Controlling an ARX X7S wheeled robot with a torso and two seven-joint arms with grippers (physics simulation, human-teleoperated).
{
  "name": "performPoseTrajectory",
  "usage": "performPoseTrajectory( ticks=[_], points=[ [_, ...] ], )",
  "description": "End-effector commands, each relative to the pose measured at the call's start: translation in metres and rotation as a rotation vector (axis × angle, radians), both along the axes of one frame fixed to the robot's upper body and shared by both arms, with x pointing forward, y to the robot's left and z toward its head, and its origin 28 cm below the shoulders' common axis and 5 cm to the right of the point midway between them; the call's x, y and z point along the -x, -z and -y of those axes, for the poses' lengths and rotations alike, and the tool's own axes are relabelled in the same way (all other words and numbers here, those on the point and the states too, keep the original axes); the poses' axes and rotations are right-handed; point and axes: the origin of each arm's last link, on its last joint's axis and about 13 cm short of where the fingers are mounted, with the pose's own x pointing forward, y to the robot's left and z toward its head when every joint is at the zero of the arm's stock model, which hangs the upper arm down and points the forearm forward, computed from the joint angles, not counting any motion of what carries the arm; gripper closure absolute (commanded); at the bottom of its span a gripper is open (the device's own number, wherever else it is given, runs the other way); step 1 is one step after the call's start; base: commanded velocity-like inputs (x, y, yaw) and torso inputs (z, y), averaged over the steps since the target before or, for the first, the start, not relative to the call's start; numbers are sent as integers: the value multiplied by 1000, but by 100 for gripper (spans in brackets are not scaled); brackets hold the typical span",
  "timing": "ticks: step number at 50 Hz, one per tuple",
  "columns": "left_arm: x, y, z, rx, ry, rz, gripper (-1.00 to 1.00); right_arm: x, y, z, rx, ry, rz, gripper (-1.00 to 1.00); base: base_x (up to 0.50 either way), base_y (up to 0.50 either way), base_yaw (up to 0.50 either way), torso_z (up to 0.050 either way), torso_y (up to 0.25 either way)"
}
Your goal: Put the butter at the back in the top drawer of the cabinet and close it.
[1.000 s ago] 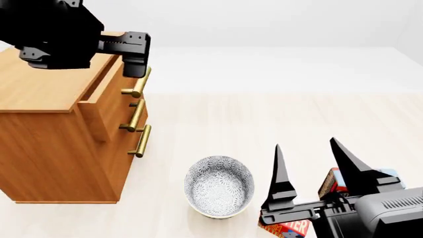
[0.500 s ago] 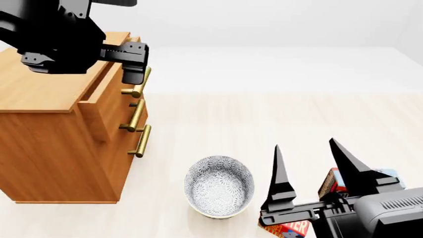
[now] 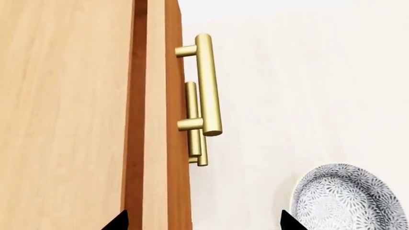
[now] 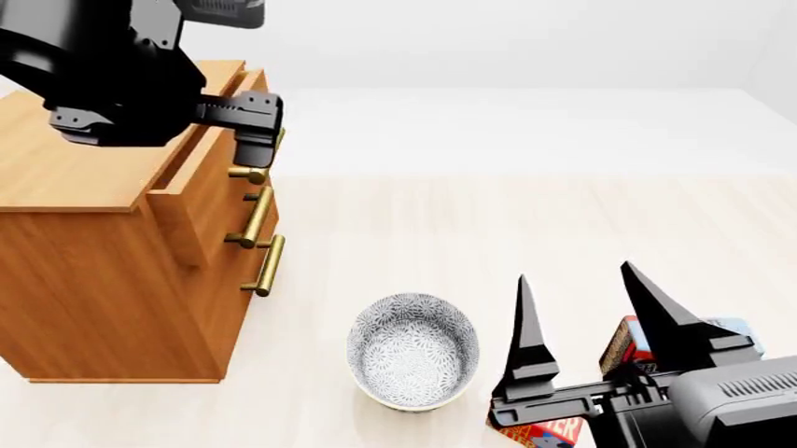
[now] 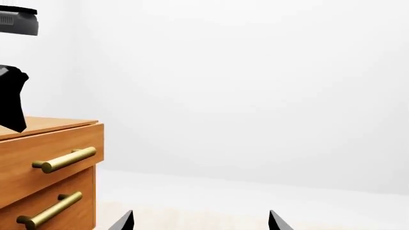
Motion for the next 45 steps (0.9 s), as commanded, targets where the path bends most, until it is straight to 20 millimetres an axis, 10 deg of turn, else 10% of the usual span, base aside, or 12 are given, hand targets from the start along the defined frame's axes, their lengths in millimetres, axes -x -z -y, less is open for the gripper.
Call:
performPoseTrajectory(
  ticks=[1, 45],
  points=[
    [-3, 3, 0, 0, -3, -8, -100, 0, 0, 0, 0, -1, 0, -100, 0, 0, 0, 0, 0],
    [-15, 14, 7, -43, -18, -42, -100, 1, 1, 3, -10, -3, 3, -100, 0, 0, 0, 0, 0]
  ],
)
